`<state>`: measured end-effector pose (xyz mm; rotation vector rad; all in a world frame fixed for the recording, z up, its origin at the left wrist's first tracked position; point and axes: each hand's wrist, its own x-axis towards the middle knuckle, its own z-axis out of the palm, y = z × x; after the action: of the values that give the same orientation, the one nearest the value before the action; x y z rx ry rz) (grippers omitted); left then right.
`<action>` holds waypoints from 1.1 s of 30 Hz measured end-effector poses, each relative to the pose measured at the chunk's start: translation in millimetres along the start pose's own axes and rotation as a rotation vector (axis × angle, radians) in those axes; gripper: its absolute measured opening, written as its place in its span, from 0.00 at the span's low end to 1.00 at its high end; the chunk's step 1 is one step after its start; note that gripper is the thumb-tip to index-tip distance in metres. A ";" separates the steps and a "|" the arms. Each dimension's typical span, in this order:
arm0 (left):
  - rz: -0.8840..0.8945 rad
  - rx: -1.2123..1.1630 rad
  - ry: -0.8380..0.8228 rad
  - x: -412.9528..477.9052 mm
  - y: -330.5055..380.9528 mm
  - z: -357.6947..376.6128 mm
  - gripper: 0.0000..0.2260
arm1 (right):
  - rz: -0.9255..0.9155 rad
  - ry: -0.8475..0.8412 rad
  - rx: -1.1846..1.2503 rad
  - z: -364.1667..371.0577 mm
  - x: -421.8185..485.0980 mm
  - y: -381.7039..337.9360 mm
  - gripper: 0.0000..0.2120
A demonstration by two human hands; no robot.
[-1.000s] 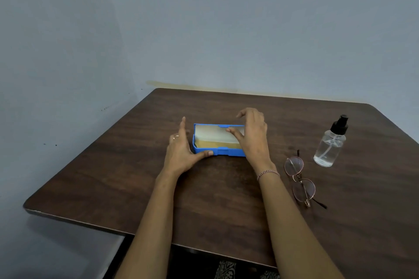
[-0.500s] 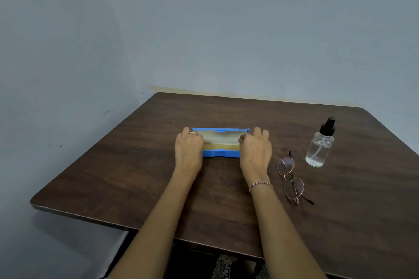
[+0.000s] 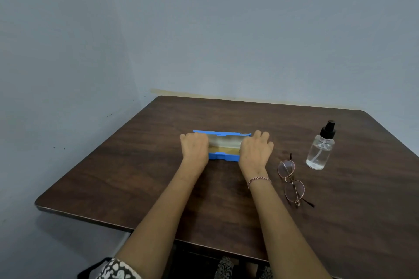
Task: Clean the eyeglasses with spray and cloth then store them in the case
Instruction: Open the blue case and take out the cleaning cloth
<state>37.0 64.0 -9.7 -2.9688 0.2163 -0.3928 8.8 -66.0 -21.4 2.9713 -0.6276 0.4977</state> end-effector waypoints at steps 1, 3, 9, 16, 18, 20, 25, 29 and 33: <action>-0.006 -0.001 -0.010 -0.4 0.1 -1.1 0.09 | -0.006 -0.008 -0.011 -0.9 1.4 -0.1 0.08; -0.006 -0.011 -0.023 0.0 1.0 -2.6 0.09 | -0.014 -0.029 -0.025 -2.4 3.6 -0.3 0.09; -0.006 -0.107 -0.035 -0.4 -3.5 -5.6 0.11 | -0.030 -0.081 -0.015 -2.9 6.8 -1.6 0.11; -0.097 -0.391 0.082 -10.6 -15.6 -1.4 0.12 | -0.034 -0.053 0.189 4.2 3.5 3.4 0.09; -0.120 -0.473 0.110 -12.8 -17.6 -3.1 0.11 | -0.045 -0.024 0.279 4.0 2.4 6.8 0.07; -0.145 -0.537 0.143 -15.0 -20.1 -6.1 0.10 | -0.049 -0.008 0.386 2.0 1.3 11.2 0.06; -0.177 -0.615 0.233 -21.6 -25.0 -13.7 0.07 | -0.076 -0.015 0.700 2.4 0.4 22.5 0.01; -0.188 -0.641 0.253 -25.3 -27.4 -19.9 0.05 | -0.049 -0.057 0.900 3.8 -2.7 27.7 0.01; -0.201 -0.703 0.217 -27.0 -30.5 -25.8 0.03 | 0.018 -0.035 1.032 0.4 -7.1 30.4 0.03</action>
<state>8.1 95.2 13.0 -3.6491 0.0863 -0.8124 -9.5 -91.2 -24.2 3.9197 -0.4860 1.0308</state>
